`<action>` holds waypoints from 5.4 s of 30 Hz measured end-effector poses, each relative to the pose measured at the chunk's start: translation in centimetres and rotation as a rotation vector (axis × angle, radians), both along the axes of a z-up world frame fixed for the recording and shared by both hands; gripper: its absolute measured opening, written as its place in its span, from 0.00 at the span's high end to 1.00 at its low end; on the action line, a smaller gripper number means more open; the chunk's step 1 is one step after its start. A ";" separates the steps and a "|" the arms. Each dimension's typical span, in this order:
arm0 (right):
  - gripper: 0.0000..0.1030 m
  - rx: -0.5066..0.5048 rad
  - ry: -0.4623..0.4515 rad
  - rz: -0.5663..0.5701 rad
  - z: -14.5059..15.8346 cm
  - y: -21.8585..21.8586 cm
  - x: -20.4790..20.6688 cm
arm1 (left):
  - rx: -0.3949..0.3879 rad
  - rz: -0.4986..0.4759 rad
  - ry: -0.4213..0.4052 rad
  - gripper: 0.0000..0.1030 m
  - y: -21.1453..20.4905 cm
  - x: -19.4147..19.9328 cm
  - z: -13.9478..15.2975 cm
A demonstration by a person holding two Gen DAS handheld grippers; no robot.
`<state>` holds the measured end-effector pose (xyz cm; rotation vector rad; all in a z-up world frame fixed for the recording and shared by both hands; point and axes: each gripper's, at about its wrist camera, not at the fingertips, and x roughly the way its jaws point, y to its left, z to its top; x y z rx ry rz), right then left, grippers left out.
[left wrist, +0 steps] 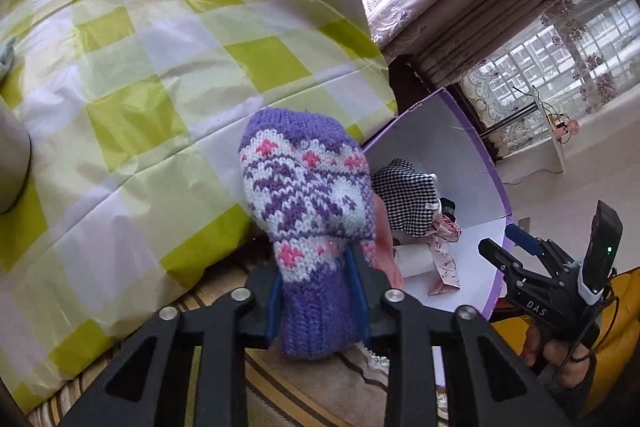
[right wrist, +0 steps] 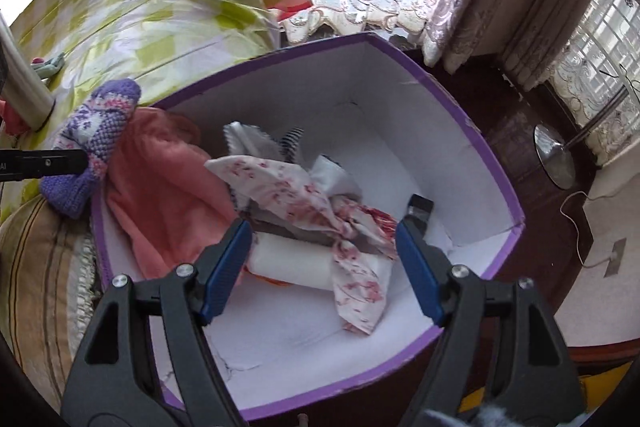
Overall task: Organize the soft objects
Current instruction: 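Grasp the purple knit mitten with the left tool and drop it into the box, then grasp the grey drawstring bag with the left tool while the right tool grasps the pink knit glove, then carry the bag and glove into the purple box and open both tools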
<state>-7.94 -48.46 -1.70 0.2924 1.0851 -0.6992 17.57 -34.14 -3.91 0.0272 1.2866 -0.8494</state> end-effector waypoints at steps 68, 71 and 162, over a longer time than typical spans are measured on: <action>0.25 0.034 -0.075 1.188 -0.1 43.7 35.7 | 0.030 0.769 -0.101 0.78 40.7 0.9 -0.8; 0.25 0.063 -0.034 1.215 -1.7 45.0 36.8 | 0.029 0.781 -0.088 0.78 41.3 -0.2 -0.7; 0.41 0.134 -0.250 0.204 3.1 2.8 4.7 | -0.210 0.387 -0.191 0.42 17.5 -5.9 7.0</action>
